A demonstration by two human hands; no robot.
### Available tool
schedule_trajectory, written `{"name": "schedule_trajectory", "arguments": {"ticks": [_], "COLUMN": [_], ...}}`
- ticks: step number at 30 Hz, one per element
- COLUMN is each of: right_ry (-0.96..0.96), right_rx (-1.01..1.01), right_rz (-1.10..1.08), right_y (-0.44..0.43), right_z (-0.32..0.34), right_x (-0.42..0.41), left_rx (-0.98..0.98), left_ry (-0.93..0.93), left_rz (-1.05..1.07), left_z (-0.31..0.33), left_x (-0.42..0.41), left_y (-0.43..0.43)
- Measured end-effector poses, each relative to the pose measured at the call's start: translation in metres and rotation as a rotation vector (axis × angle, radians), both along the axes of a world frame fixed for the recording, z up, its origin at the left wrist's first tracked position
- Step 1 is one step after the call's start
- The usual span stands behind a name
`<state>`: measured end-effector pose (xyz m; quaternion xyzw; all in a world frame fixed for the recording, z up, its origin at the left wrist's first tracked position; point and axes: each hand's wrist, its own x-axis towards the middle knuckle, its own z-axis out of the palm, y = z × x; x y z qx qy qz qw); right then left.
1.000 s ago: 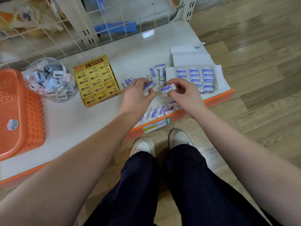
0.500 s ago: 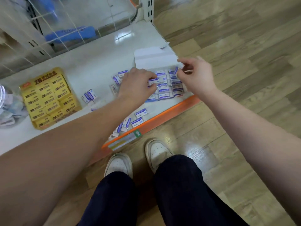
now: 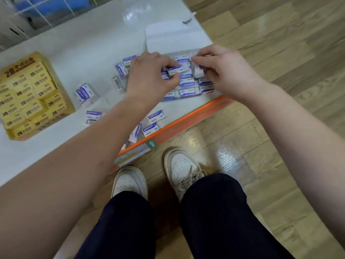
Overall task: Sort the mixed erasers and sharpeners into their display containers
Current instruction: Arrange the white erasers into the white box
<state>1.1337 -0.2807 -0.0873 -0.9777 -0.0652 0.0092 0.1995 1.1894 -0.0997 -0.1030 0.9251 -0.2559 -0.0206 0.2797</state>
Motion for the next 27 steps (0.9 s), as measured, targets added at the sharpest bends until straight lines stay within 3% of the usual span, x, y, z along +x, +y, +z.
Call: {"name": "schedule_trajectory", "arguments": {"ticks": [12,27], "right_ry": [-0.022,0.006], "right_rx": [0.043,-0.154], "right_rz": [-0.097,-0.304], "right_y": [0.004,0.01], "right_z": [-0.001,0.005], "right_x": [-0.006,-0.016], "left_rx": [-0.084,-0.069], "left_ry": [-0.038,-0.044], "left_rz": [0.027,0.017], "left_z": [-0.005,-0.006], "left_x": [-0.006,-0.003], "left_y": [0.002,0.003]}}
